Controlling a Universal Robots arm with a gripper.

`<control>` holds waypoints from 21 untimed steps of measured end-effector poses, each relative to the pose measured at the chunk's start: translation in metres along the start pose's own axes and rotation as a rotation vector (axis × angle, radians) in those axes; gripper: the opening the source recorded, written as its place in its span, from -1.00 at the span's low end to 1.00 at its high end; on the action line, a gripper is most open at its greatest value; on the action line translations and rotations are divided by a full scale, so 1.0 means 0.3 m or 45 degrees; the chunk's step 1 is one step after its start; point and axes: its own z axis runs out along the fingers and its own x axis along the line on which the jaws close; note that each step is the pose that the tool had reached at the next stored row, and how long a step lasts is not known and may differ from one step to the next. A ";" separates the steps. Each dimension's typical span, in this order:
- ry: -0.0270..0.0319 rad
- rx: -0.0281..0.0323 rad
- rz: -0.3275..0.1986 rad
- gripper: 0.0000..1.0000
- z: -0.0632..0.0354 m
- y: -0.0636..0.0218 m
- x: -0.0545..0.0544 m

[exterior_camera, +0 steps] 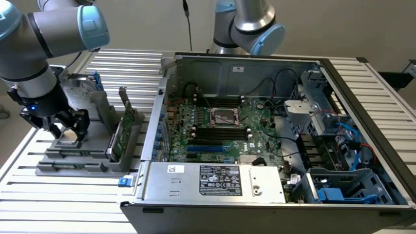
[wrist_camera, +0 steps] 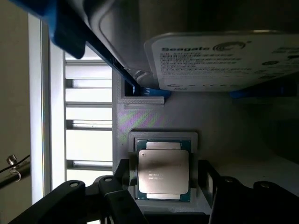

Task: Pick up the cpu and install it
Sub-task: 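Pick up the cpu and move it towards the insertion slot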

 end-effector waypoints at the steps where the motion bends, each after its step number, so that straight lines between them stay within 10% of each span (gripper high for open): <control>1: 0.0000 0.0000 0.000 0.29 0.000 0.000 0.000; 21: 0.0010 0.0000 0.000 0.09 -0.016 0.001 0.001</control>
